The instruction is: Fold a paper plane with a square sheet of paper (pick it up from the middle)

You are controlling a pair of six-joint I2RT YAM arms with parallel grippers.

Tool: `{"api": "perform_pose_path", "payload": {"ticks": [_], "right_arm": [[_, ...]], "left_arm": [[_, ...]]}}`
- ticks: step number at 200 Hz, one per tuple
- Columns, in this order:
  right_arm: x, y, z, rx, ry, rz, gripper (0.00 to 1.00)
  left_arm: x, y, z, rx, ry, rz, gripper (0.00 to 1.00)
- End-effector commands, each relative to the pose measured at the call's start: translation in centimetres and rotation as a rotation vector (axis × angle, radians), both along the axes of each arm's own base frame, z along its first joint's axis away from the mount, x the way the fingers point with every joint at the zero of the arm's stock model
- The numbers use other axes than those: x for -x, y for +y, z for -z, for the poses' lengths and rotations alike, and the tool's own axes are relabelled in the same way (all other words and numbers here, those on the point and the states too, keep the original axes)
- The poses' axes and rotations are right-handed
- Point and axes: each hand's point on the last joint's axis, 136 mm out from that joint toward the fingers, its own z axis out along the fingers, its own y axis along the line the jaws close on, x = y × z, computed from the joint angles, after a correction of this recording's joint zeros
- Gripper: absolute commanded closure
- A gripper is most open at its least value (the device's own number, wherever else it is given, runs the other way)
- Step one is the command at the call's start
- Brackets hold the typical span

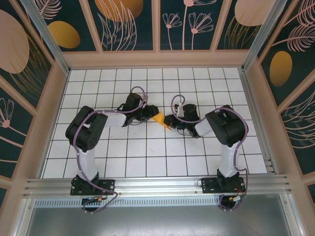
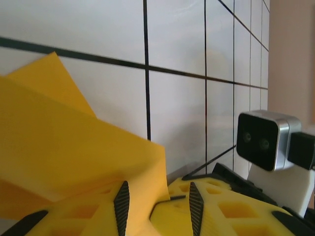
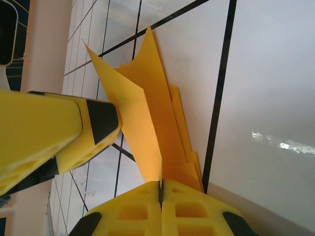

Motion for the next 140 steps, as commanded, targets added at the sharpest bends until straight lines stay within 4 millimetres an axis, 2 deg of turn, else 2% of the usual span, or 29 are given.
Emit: {"api": "perform_pose_path", "payload": {"ticks": [1, 35, 73, 140], "right_arm": [[0.3, -0.3, 1.2, 0.025, 0.026, -0.009, 0.97], [0.3, -0.1, 0.2, 0.012, 0.0, -0.038, 0.89], [0.4, 0.2, -2.1, -0.005, -0.085, -0.099, 0.79], [1.3, -0.3, -2.5, 0.117, -0.231, -0.221, 0.7]], "left_arm": [[-0.9, 0.1, 0.2, -0.029, 0.009, -0.043, 0.62], [-0.9, 0.6, 0.9, -0.049, 0.029, -0.067, 0.62], [-0.9, 0.6, 1.4, -0.054, 0.046, -0.075, 0.63], [-1.0, 0.9, 1.8, -0.069, 0.061, -0.088, 0.63]]}}
